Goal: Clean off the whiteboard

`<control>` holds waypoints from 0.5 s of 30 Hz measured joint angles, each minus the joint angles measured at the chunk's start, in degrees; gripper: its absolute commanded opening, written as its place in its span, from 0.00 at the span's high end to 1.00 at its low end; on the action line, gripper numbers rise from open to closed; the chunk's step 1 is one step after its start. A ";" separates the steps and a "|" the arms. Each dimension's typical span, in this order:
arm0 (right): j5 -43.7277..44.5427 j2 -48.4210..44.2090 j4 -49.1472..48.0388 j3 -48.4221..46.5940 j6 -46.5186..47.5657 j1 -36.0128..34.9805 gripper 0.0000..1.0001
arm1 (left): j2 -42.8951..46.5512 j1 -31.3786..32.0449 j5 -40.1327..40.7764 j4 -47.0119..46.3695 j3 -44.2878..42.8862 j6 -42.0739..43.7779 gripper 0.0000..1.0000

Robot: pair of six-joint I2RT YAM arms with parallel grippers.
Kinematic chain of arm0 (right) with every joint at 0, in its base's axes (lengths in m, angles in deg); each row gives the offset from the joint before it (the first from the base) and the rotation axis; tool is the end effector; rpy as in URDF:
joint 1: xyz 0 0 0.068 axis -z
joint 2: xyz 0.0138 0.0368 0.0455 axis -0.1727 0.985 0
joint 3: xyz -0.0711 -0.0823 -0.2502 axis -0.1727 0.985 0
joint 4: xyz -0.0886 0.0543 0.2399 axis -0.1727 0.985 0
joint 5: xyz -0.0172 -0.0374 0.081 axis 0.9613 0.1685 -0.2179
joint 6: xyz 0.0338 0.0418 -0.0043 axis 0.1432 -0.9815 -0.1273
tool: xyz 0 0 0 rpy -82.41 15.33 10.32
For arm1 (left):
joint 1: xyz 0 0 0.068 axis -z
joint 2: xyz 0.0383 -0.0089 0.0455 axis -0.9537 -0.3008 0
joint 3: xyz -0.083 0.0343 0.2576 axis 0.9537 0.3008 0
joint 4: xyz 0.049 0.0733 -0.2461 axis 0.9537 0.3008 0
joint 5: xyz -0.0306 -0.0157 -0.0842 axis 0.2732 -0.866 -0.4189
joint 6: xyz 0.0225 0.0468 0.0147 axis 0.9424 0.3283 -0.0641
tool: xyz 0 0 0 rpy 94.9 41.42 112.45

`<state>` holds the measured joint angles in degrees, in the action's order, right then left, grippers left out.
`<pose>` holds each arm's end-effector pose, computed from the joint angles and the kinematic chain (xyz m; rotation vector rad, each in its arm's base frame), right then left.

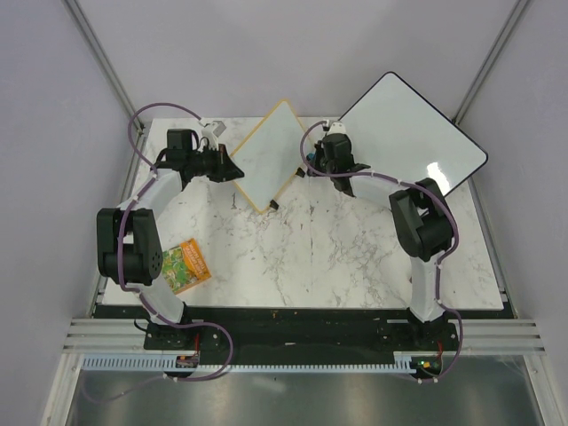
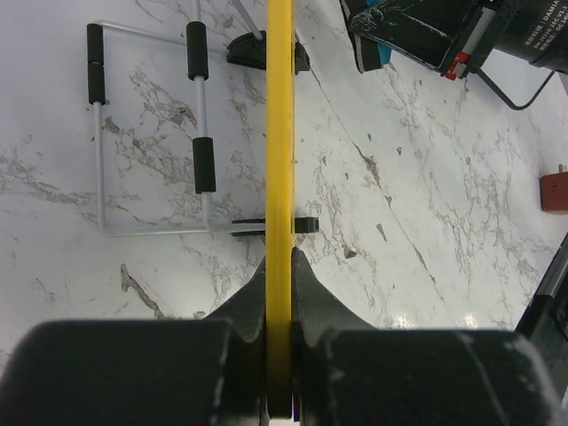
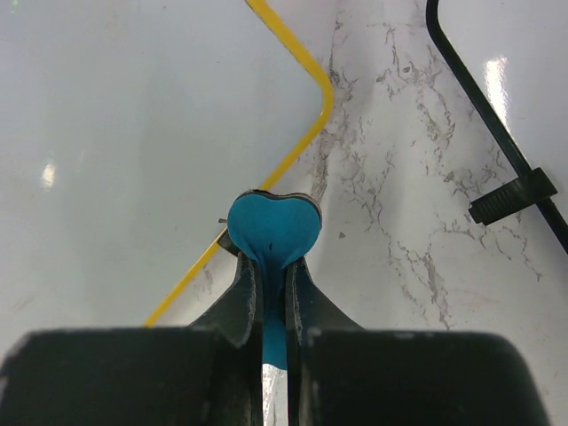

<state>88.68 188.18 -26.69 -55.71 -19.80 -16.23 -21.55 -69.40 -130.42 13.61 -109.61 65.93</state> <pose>0.4188 0.2016 0.1927 0.0015 2.0886 0.4112 0.3790 -0.0456 0.2464 0.4563 2.1366 -0.9076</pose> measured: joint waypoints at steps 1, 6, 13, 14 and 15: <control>0.15 0.72 1.07 -1.18 0.15 0.09 0.99 | 0.00 0.02 0.13 0.11 -0.07 0.00 0.98; 0.02 3.69 4.94 -4.63 0.31 1.27 0.92 | 0.02 0.11 0.55 0.33 -0.17 -0.07 0.96; -2.12 6.23 8.44 -6.16 0.28 3.28 0.76 | 0.09 0.39 2.10 0.70 -0.48 -0.07 0.75; -2.75 6.38 8.68 -6.29 0.26 3.54 0.75 | 0.09 0.44 2.73 0.87 -0.48 0.04 0.72; -3.21 6.60 8.72 -6.49 0.20 3.67 0.70 | 0.07 0.66 3.50 1.64 -0.44 0.04 0.68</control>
<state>85.47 194.78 -17.97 -62.20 -19.60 -12.56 -21.49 -68.74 -126.92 15.25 -110.05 65.98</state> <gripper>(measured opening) 0.242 0.238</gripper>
